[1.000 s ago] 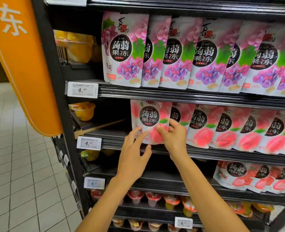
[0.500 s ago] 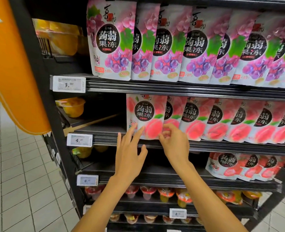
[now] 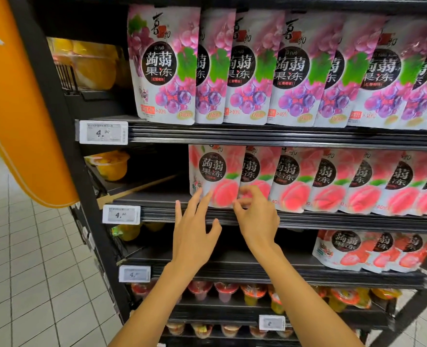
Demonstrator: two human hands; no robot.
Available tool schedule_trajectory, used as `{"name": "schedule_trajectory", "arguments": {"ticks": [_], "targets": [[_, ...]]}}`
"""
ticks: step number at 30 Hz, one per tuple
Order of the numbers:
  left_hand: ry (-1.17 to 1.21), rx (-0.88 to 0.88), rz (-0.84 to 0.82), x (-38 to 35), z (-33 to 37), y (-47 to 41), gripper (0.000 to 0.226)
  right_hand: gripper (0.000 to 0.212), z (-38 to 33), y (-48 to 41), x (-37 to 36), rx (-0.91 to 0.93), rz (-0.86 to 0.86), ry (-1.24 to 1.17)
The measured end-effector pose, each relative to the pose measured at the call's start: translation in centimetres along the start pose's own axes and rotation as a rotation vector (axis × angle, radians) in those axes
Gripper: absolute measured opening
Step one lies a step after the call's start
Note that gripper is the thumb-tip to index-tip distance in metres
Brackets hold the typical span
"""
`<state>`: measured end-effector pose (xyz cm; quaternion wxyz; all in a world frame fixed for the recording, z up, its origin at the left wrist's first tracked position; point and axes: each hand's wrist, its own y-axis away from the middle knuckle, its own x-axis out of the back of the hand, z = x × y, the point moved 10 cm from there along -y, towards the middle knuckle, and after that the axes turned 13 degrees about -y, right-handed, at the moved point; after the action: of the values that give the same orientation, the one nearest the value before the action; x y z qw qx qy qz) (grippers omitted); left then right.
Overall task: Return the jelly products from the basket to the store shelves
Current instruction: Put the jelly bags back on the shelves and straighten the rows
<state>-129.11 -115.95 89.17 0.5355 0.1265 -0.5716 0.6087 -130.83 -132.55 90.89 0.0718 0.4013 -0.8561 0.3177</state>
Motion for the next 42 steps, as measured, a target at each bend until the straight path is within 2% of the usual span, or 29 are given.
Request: {"name": "schedule_trajectory", "arguments": {"ticks": [4, 9, 11, 14, 17, 21, 24, 28, 30, 33, 35, 39, 41, 42], "targets": [[0.0, -0.026, 0.013, -0.2, 0.8, 0.4, 0.065, 0.024, 0.4, 0.2, 0.7, -0.016, 0.033, -0.001], [0.064, -0.013, 0.038, 0.1, 0.6, 1.0, 0.062, 0.024, 1.0, 0.8, 0.9, -0.037, -0.008, -0.019], [0.143, 0.006, 0.057, 0.4, 0.4, 1.7, 0.058, 0.025, 1.2, 1.4, 1.4, -0.037, 0.007, -0.051], [0.407, 0.091, 0.097, 0.7, -0.9, 3.7, 0.045, 0.025, 2.1, 3.3, 2.5, -0.04, 0.083, -0.187], [0.472, 0.118, 0.129, 0.0, -2.7, 6.8, 0.032, 0.025, 4.1, 6.7, 2.5, -0.038, 0.097, -0.218], [0.53, 0.268, -0.072, -6.3, -6.5, 13.2, 0.025, 0.023, 11.5, 13.6, -0.8, -0.223, -0.067, -0.211], [0.475, 0.354, -0.268, -12.3, -9.6, 19.6, 0.023, 0.021, 18.2, 20.1, -3.0, -0.395, -0.144, -0.18], [0.382, 0.49, -0.588, -20.7, -13.2, 29.3, 0.028, 0.004, 26.7, 28.9, -5.3, -0.571, -0.246, -0.103], [0.341, 0.595, -0.699, -24.3, -14.9, 34.4, 0.031, 0.011, 31.1, 33.1, -6.5, -0.686, -0.293, -0.079], [0.377, 0.796, -0.799, -29.7, -17.5, 42.6, 0.011, 0.007, 38.1, 39.3, -8.2, -0.835, -0.362, -0.01], [0.325, 0.866, -0.891, -33.5, -19.4, 48.3, 0.008, 0.003, 43.0, 43.3, -9.3, -0.906, -0.422, 0.051], [0.21, 0.961, -0.993, -41.6, -23.2, 59.7, 0.027, 0.015, 53.2, 51.4, -11.0, -1.05, -0.476, 0.109], [0.179, 1.029, -1.018, -45.6, -25.0, 64.6, 0.022, 0.011, 58.7, 55.1, -12.1, -1.079, -0.521, 0.158], [0.164, 1.054, -1.037, -47.5, -25.8, 66.9, 0.023, 0.016, 61.2, 56.9, -12.8, -1.126, -0.56, 0.182]]}}
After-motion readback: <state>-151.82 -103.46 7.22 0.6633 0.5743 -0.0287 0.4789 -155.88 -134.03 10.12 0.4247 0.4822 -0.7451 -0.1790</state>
